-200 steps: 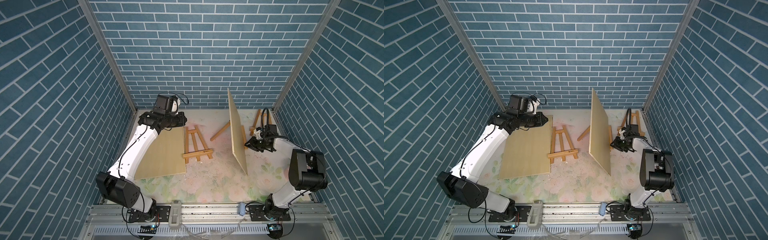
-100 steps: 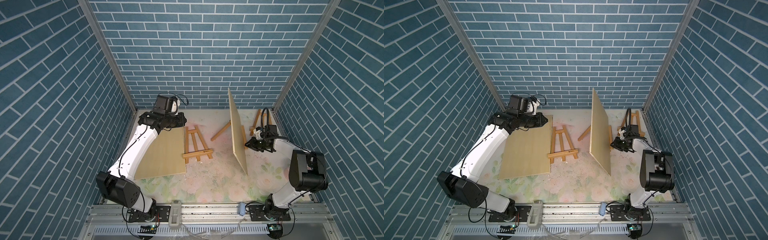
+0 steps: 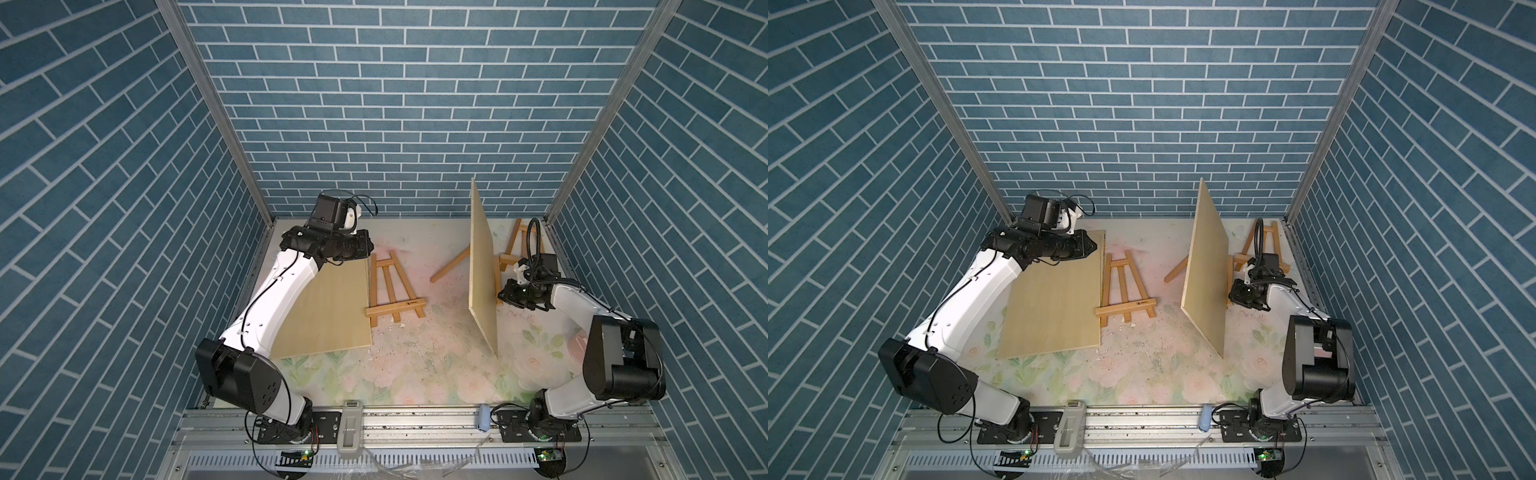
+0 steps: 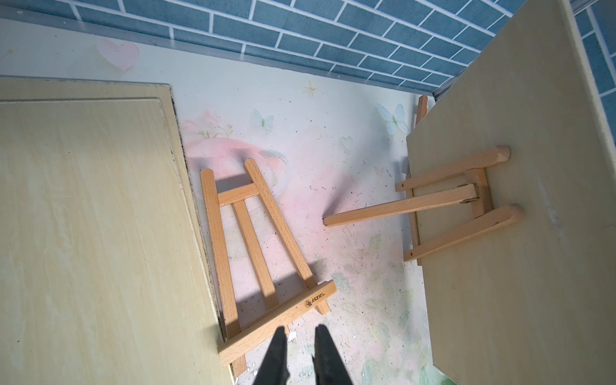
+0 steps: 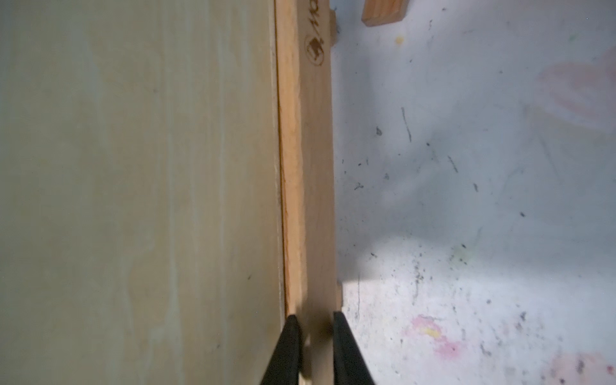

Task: Disassemble the easel
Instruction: Adjust the easel at the center of the board, then move the easel to the center of the board.

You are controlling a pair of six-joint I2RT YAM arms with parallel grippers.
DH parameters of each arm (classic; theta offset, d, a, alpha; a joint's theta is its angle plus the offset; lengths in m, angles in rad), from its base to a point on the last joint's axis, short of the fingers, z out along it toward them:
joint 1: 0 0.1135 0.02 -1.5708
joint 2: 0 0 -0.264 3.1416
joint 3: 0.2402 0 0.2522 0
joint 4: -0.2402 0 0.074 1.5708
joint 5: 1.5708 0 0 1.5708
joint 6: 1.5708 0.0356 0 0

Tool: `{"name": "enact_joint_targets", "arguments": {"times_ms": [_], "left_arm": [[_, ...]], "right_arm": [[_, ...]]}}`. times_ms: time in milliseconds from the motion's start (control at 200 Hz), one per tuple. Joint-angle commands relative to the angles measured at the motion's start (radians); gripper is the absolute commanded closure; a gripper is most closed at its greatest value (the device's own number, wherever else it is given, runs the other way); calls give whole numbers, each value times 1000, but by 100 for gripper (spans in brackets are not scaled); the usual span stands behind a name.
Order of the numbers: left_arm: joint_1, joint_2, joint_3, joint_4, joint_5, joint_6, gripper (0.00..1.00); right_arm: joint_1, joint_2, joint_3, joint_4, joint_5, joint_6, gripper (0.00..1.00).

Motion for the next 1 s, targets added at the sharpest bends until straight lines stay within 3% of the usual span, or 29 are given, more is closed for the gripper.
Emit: {"name": "enact_joint_targets", "arguments": {"times_ms": [0,255,425,555,770,870,930,995], "left_arm": [[5,7,-19,-6,0,10,81],[-4,52,-71,-96,-80,37,86],[-6,116,-136,-91,-127,49,87],[-8,192,-154,-29,-130,44,79],[-27,332,-107,15,-169,53,77],[-35,384,-74,16,-179,58,69],[-41,414,-51,9,-186,65,60],[-52,443,-27,-2,-198,78,60]], "right_arm": [[-20,-34,-21,-72,48,6,100],[-36,-55,-21,-111,57,-15,99],[-36,-96,14,-155,67,-15,77],[-36,-156,60,-213,107,-23,73],[-37,-237,170,-339,161,-56,71],[-38,-270,203,-375,176,-61,71],[-38,-289,214,-388,185,-61,70],[-38,-306,224,-400,196,-64,69]]}}
